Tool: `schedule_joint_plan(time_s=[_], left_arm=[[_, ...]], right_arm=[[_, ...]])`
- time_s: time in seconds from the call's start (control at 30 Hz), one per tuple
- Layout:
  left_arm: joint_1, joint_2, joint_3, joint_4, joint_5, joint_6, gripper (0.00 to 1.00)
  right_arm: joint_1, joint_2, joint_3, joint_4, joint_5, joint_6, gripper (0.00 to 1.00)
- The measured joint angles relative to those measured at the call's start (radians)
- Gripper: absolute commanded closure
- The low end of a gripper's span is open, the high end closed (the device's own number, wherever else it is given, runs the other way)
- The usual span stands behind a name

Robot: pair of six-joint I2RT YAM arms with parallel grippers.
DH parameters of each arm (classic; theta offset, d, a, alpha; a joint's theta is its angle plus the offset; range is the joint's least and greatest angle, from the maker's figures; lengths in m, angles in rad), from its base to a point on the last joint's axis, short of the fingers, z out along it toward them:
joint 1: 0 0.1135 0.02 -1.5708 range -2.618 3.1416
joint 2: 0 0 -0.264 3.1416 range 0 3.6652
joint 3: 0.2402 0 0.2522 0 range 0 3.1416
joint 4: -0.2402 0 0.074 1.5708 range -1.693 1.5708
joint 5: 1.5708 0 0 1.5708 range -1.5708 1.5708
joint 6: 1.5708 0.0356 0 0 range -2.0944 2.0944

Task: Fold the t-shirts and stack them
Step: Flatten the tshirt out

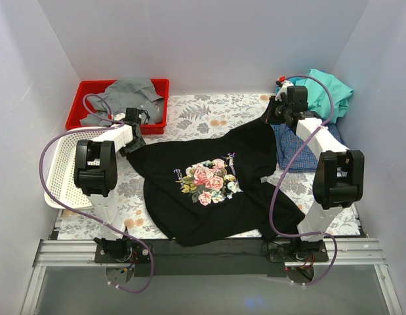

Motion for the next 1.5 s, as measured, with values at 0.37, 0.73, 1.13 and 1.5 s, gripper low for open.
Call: schedule_joint_plan(time_s=[0.37, 0.73, 1.13, 1.5], left_arm=[[0.000, 0.044, 0.048, 0.029, 0.061, 0.032, 1.00], [0.005, -0.015, 0.053, 0.016, 0.130, 0.095, 1.00], [0.002, -0.336, 0.189, -0.011, 0.145, 0.138, 1.00], [0.005, -0.645, 0.170, -0.056, 0.390, 0.225, 0.99]], right_arm=[[0.000, -0.017, 0.000, -0.021, -0.002, -0.013, 0.99], [-0.023, -0.188, -0.014, -0.090, 0.146, -0.061, 0.99], [-0.055, -0.482, -0.028, -0.109, 0.412, -0.089, 0.99], [-0.057, -0.781, -0.014, -0.267, 0.388, -0.097, 0.99]])
